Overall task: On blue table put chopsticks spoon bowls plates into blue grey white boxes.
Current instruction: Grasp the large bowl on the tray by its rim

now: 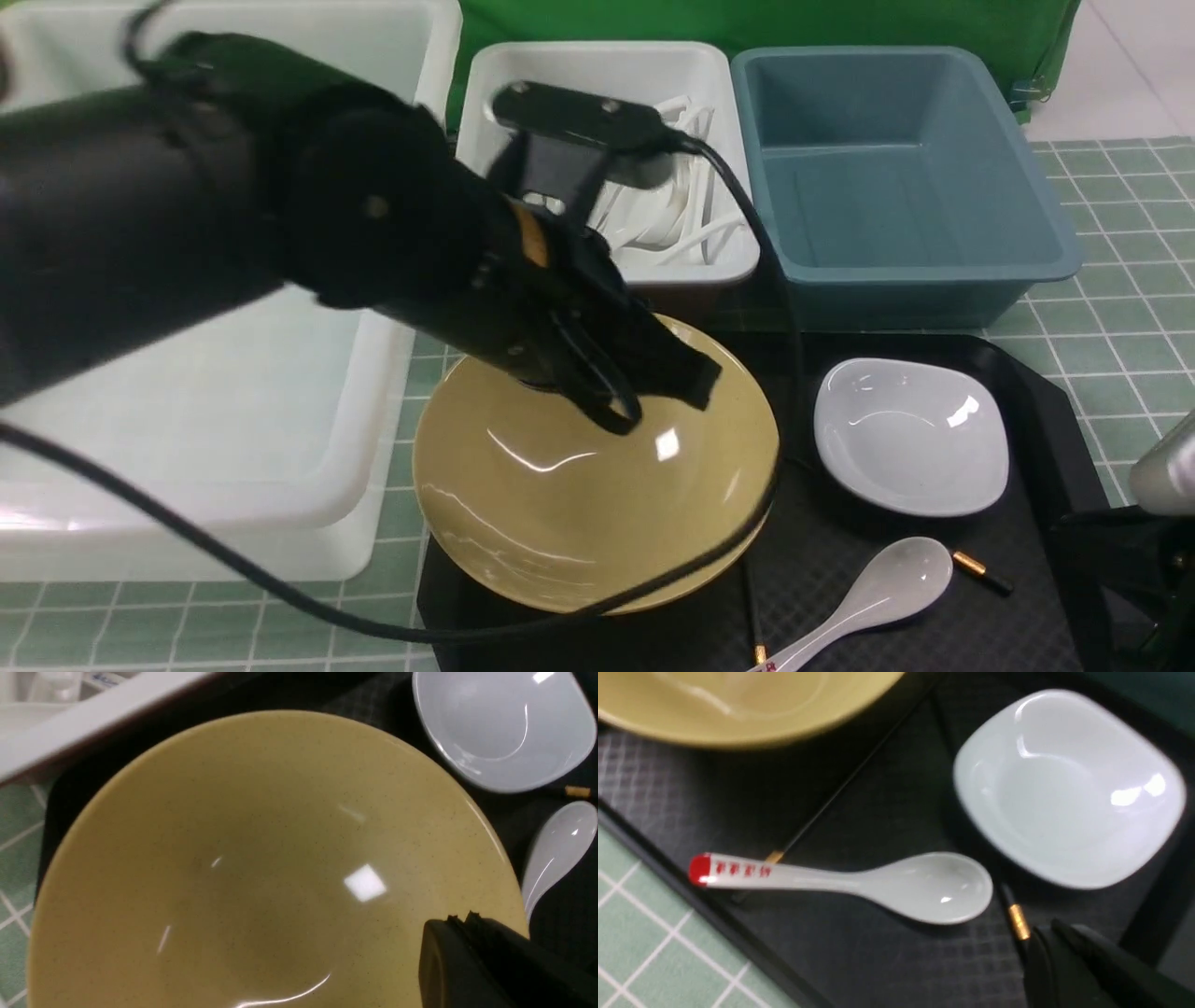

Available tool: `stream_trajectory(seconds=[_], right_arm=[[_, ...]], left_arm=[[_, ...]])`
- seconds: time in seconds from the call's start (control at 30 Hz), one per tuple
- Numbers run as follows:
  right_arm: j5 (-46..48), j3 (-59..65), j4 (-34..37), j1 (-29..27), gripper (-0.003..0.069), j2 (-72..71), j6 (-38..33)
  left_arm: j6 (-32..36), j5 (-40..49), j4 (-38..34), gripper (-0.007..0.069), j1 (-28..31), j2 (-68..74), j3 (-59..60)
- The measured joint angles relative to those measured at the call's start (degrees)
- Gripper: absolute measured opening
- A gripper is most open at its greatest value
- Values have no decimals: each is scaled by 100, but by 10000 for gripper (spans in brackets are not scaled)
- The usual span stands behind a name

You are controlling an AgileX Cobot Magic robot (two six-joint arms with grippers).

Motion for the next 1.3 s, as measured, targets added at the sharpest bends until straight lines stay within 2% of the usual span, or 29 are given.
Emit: stream_trajectory(seconds=[0.2, 0.3, 0.4, 0.6, 0.73, 0.83, 0.93, 1.03, 1.07, 1.13, 1.17, 1.2, 1.27, 1.3], right_arm=[[-244, -3, 6, 0, 38, 28, 0], [-270, -3, 6, 0, 38, 34, 0], [-234, -3, 6, 0, 38, 34, -5], [-195, -3, 10, 0, 39, 34, -15], [-281, -3, 12, 0, 41, 34, -17], [-354, -3, 16, 0, 43, 34, -22], [-388, -3, 16, 0, 43, 34, -23], [-392, -3, 16, 0, 43, 34, -28], [-392, -3, 16, 0, 43, 34, -28], [-392, -3, 16, 0, 44, 34, -28], [-392, -3, 16, 0, 45, 34, -28], [-392, -3, 16, 0, 45, 34, -28], [-392, -3, 18, 0, 47, 34, -28], [-392, -3, 18, 0, 47, 34, -28]], left_arm=[[306, 47, 8, -11, -37, 734, -35], [466, 23, -260, -11, -127, 1050, -35], [966, -141, -678, -11, -295, 1227, -35], [2283, -380, -2171, -11, -621, 1279, -153], [2887, -317, -2550, -11, -632, 1279, -458], [2963, 42, -2323, -1, -502, 1268, -828], [2718, 505, -1829, 43, -263, 1226, -1118], [2156, 1010, -1043, 131, 72, 1160, -1319], [1778, 1247, -468, 194, 290, 1132, -1351], [1418, 1403, -22, 257, 488, 1132, -1351], [1275, 1430, 145, 289, 583, 1132, -1351], [1246, 1438, 182, 289, 601, 1132, -1351], [978, 1438, 550, 363, 778, 1132, -1351], [978, 1433, 550, 368, 789, 1132, -1351]])
